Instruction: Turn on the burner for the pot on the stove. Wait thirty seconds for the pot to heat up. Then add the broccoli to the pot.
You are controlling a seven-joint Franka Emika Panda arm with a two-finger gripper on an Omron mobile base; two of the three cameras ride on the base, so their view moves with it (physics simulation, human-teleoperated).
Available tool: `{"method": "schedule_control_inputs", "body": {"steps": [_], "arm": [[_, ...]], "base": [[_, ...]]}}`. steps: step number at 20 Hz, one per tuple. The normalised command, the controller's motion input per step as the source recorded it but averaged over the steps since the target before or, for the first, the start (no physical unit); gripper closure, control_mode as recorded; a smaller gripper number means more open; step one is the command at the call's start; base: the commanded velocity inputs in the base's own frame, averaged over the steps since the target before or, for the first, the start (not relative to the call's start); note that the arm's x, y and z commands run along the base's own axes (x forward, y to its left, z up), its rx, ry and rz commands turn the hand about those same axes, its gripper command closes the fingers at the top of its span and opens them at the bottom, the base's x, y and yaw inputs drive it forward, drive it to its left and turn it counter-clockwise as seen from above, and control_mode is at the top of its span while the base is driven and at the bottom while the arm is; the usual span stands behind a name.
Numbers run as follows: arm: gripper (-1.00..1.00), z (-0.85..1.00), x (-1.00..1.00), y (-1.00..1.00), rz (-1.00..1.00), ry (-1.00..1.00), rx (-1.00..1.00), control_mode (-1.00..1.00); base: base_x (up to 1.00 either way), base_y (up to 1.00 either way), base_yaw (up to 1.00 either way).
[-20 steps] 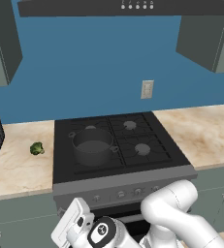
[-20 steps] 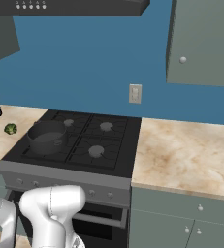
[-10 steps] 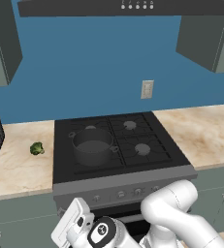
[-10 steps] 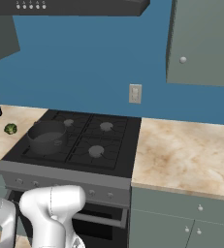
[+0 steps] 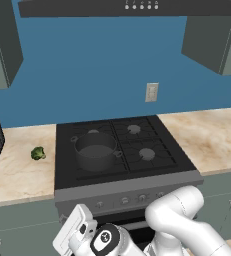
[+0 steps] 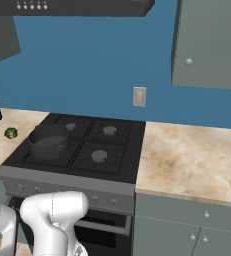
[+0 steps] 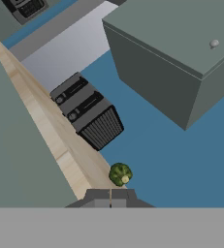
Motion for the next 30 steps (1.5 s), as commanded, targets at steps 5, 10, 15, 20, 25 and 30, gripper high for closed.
{"method": "schedule_control_inputs", "body": {"steps": [5, 10, 15, 20, 25, 30], "arm": [[1.0, 0.0, 0.0, 0.0, 0.0, 0.0, 0.0, -1.0], [1.0, 0.0, 0.0, 0.0, 0.0, 0.0, 0.0, -1.0], [1.0, 0.0, 0.0, 0.0, 0.0, 0.0, 0.0, -1.0], [1.0, 0.0, 0.0, 0.0, 0.0, 0.0, 0.0, -1.0], [1.0, 0.0, 0.0, 0.0, 0.0, 0.0, 0.0, -1.0], [1.0, 0.0, 0.0, 0.0, 0.0, 0.0, 0.0, -1.0]], "base": [[0.0, 0.0, 0.0], [0.0, 0.0, 0.0], [0.0, 0.0, 0.0], [0.0, 0.0, 0.0], [0.0, 0.0, 0.0], [0.0, 0.0, 0.0]]}}
